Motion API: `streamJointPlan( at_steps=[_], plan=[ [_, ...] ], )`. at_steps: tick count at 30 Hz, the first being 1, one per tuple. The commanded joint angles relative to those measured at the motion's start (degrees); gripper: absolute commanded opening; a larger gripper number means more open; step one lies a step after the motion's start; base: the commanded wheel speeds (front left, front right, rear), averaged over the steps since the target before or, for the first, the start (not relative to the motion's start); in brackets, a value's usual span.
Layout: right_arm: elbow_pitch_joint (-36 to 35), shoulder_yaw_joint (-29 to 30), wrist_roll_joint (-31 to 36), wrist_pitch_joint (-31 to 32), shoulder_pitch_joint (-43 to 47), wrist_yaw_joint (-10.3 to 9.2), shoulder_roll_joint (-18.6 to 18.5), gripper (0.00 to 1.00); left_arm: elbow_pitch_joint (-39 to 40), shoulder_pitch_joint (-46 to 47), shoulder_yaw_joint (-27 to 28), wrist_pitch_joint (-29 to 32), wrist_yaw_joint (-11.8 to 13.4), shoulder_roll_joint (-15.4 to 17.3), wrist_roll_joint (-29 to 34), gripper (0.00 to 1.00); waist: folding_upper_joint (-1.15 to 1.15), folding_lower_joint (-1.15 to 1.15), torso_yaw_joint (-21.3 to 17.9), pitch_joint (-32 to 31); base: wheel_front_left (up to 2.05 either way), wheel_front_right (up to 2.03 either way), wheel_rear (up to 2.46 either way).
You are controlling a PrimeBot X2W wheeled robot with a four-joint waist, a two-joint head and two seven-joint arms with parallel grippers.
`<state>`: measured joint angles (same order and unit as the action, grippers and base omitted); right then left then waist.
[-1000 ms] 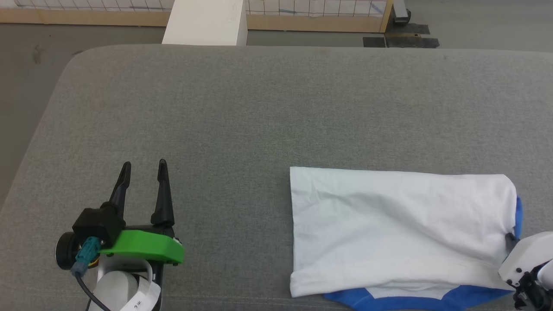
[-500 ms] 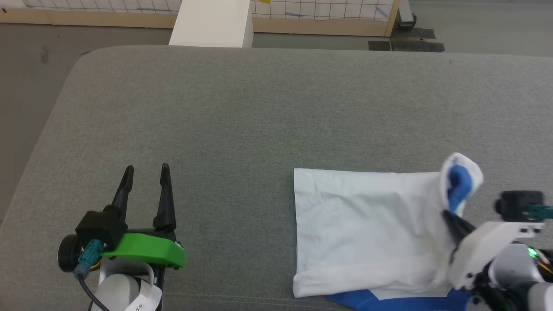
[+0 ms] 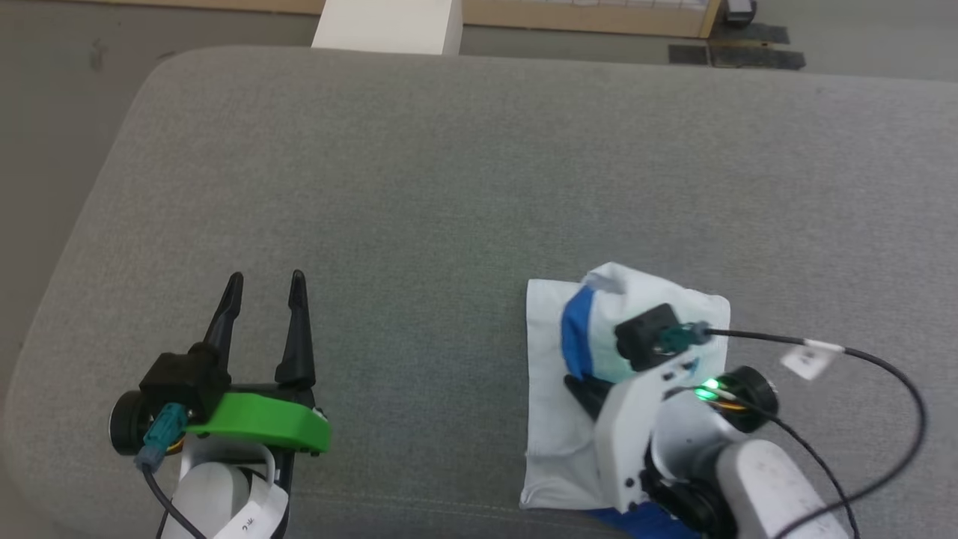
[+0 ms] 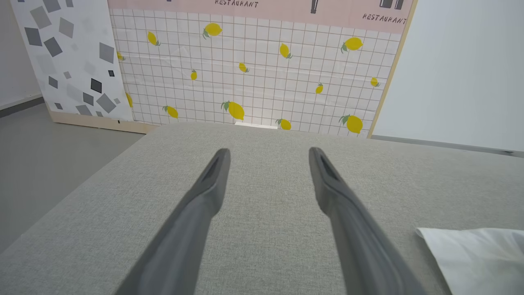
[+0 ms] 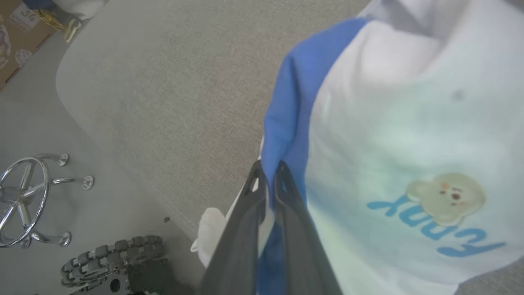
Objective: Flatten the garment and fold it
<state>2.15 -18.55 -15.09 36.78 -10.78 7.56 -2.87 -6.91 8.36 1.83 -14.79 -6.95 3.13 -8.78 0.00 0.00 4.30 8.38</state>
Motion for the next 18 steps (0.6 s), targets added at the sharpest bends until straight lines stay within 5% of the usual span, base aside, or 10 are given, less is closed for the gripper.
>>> streamJointPlan(
  at_steps=[1,10,11,12,18],
  plan=[
    [2.02,-1.18,-0.36,-0.67,-2.07,-0.08,-0.01,0.00,0.07,1.01,-0.15,-0.20,-0.06,-0.24,-0.33,1.00,0.00,0.00,1.26,1.26,0.00,0.00,0.00],
    [16.41,-5.70,-4.52,-0.91,-10.06,-0.08,-0.01,0.03,-0.03,2.16,-0.70,-0.20,0.23,-0.24,-0.98,1.00,0.00,0.00,2.98,3.13,0.00,0.00,0.00],
    [17.05,-6.17,-5.07,-0.91,-10.47,-0.08,-0.01,0.42,-0.08,2.17,-0.74,-0.20,0.30,-0.24,-1.03,1.00,0.00,0.00,2.97,3.11,0.00,0.00,0.00],
    [17.58,-6.64,-5.81,-0.78,-10.80,-0.08,-0.01,1.00,-0.15,2.13,-0.73,-0.20,0.38,-0.24,-1.07,1.00,0.00,0.00,2.86,2.96,0.00,0.00,0.00],
    [11.23,-7.76,-11.67,-5.23,-10.17,-0.08,0.00,1.00,-0.21,0.82,-0.03,-0.21,0.61,-0.24,-0.69,1.00,0.00,0.00,0.93,0.56,0.00,0.00,0.00]
  ],
)
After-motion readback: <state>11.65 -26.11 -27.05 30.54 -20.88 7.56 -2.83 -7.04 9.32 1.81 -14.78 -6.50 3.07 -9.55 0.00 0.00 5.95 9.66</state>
